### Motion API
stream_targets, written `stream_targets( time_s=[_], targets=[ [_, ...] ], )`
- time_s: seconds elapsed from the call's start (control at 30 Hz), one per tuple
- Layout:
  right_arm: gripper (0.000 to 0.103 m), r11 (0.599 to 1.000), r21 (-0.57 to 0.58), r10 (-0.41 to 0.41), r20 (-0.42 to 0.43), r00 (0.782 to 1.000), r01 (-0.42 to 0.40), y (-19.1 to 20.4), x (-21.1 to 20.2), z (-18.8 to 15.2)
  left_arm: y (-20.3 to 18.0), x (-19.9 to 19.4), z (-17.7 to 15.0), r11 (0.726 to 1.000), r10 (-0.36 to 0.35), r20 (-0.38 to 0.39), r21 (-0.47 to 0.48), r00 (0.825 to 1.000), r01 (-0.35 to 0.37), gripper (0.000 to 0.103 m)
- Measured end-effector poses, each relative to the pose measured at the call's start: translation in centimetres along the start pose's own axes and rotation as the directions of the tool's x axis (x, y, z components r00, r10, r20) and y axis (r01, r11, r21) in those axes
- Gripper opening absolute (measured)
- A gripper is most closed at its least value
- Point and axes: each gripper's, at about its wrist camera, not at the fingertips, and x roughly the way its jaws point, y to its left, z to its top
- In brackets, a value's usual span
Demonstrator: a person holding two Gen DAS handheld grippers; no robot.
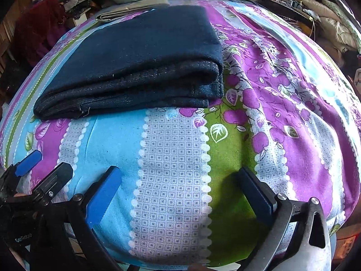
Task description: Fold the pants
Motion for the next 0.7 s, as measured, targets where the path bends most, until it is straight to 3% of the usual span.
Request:
stream_targets(
  time_s=[0.7],
  targets=[
    [0.103, 1.0, 0.007, -0.011, -0.041, 0.999, 0.011, -0.13, 0.52, 0.52, -0.48, 0.41, 0.25, 0.999, 0.031, -0.036, 0.022, 0.999, -0.03, 0.103]
  ],
)
